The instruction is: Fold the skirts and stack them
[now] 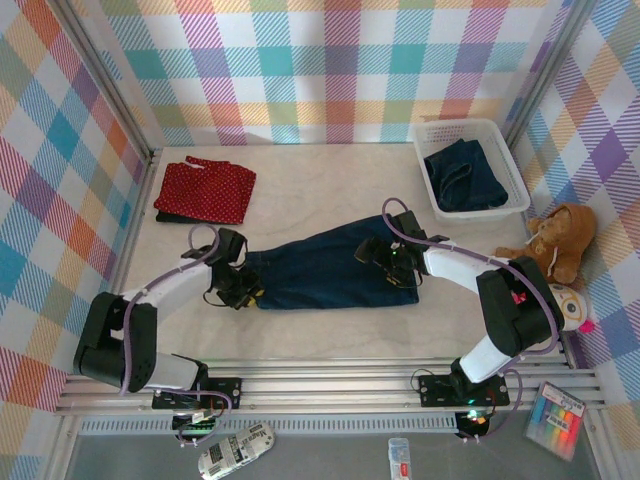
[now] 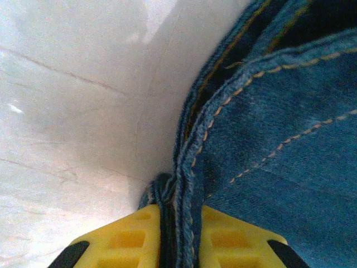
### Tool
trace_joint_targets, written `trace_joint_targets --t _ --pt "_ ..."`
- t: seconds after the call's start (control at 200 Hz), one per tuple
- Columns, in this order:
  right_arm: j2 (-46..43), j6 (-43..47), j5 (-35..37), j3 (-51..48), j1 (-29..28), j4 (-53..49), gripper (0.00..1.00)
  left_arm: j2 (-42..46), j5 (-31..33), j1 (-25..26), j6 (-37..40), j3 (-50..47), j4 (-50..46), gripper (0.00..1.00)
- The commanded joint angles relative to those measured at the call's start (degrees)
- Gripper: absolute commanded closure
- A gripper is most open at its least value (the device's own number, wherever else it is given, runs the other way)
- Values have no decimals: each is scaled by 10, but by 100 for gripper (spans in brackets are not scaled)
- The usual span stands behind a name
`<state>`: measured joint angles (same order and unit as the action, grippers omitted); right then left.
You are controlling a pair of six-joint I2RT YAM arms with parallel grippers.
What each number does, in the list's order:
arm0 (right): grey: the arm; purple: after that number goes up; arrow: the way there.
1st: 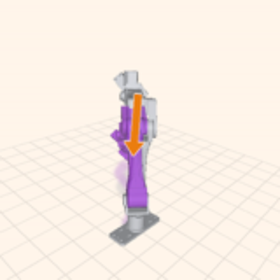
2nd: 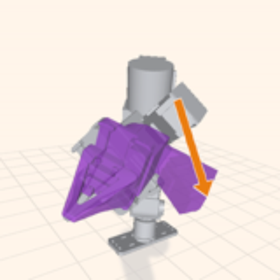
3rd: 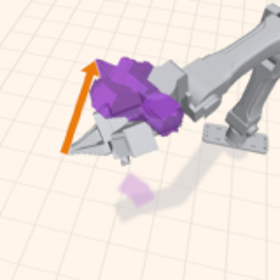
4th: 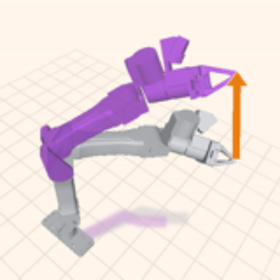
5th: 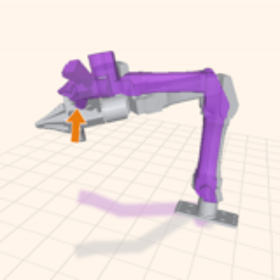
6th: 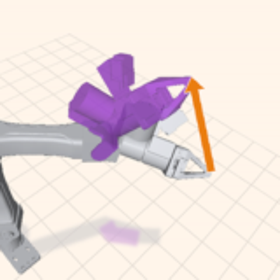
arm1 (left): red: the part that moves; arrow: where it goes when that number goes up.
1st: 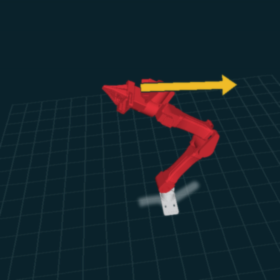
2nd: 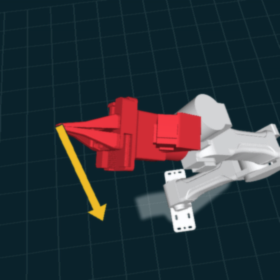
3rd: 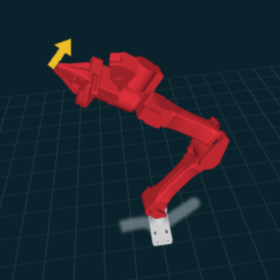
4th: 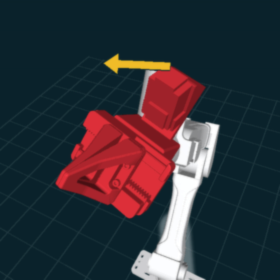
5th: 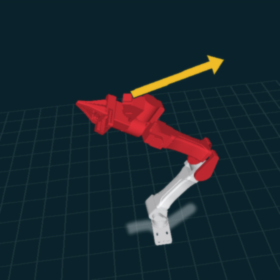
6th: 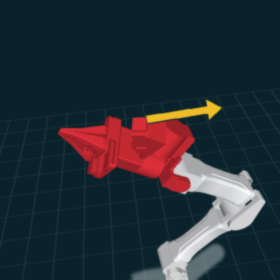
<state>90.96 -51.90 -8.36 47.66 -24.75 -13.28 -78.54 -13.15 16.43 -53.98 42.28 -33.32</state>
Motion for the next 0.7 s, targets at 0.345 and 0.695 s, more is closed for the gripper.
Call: trace_joint_targets --t 0.345,0.695 --pt "-92 24 -59 -31 1 8 2 8 272 89 153 218 -195 88" --pt "-56 14 -100 -46 1 -29 8 -14 249 108 112 164 -216 53"
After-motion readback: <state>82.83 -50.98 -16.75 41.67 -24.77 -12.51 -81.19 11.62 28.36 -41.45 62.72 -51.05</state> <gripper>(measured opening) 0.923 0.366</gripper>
